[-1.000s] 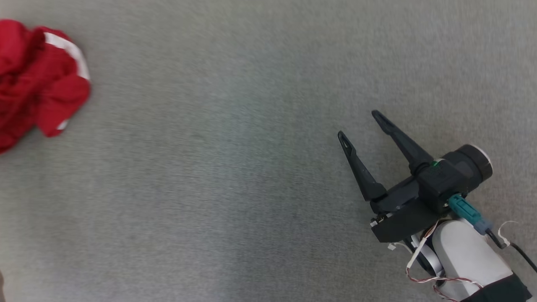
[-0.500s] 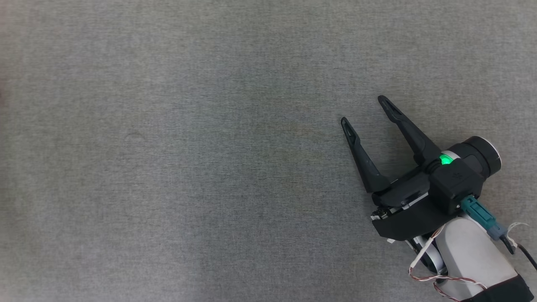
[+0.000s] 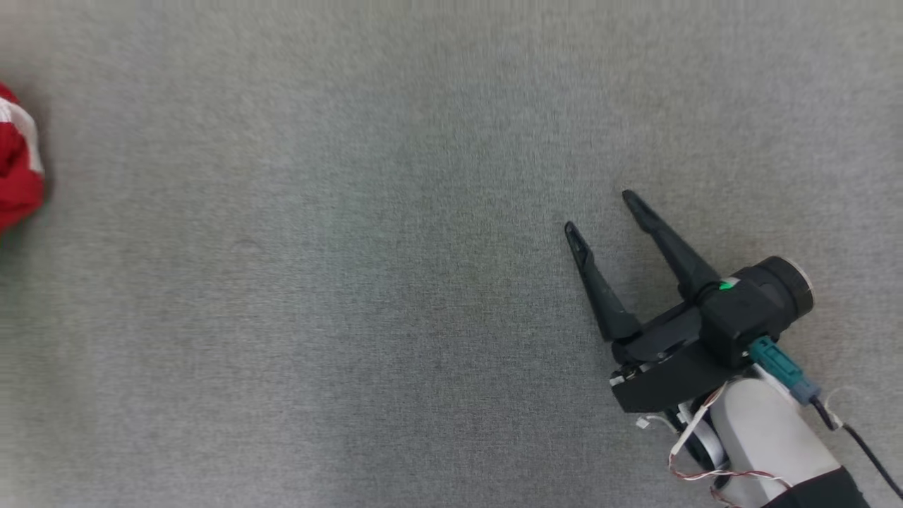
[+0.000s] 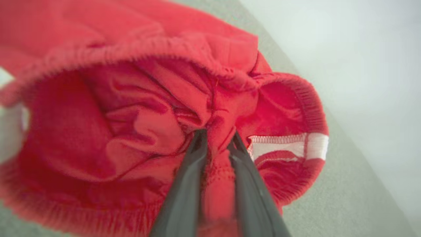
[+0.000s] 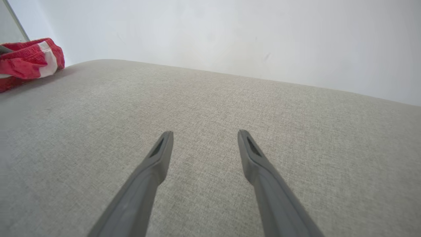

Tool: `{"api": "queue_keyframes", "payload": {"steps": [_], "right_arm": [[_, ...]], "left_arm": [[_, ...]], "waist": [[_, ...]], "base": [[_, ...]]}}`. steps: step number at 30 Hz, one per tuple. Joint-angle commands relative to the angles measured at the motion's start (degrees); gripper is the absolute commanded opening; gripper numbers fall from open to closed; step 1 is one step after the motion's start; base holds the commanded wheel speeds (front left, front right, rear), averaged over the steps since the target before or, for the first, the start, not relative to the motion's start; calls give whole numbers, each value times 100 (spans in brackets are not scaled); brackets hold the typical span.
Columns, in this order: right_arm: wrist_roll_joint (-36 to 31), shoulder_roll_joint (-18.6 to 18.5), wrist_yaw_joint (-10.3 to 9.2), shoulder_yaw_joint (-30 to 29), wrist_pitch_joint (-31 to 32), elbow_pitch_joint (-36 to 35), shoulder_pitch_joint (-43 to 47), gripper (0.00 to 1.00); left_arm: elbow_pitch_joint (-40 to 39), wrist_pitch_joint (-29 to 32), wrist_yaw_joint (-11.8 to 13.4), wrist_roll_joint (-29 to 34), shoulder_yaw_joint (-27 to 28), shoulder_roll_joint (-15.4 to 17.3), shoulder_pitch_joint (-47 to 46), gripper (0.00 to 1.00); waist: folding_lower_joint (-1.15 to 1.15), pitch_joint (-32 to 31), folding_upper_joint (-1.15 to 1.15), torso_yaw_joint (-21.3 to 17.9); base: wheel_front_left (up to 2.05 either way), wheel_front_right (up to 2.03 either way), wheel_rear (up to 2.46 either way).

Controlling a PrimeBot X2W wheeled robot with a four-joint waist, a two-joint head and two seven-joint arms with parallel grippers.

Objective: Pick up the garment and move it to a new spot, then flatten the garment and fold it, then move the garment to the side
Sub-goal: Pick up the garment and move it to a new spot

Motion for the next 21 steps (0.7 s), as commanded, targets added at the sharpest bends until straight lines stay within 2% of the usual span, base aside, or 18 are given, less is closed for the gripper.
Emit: {"api": "queue_keyframes", "payload": {"steps": [1, 7, 10, 17, 21], "right_arm": [[55, 47, -17, 19, -74, 87, 81, 100], [202, 247, -17, 67, -233, 473, 253, 100], [259, 307, -17, 85, -279, 625, 377, 100], [367, 415, -17, 122, -338, 823, 547, 100], [360, 415, -17, -23, -354, 884, 723, 100]], "left_arm": [[-162, -103, -99, 77, -6, 136, 2, 0], [-700, 150, -370, 211, -399, 259, -81, 0], [-993, 294, -463, 245, -669, 151, -164, 0], [-1645, 653, -515, 169, -1221, -294, -156, 0], [-2035, 744, -599, 54, -1653, -831, -52, 0]], "waist": [[-1, -531, -1, 83], [-1, -1392, -1, -1], [-1, -1767, -1, -99], [-1, -2339, -1, -487], [-1, -2579, -1, -736]], "base": [[0, 0, 0], [0, 0, 0], [0, 0, 0], [0, 0, 0], [0, 0, 0]]}}
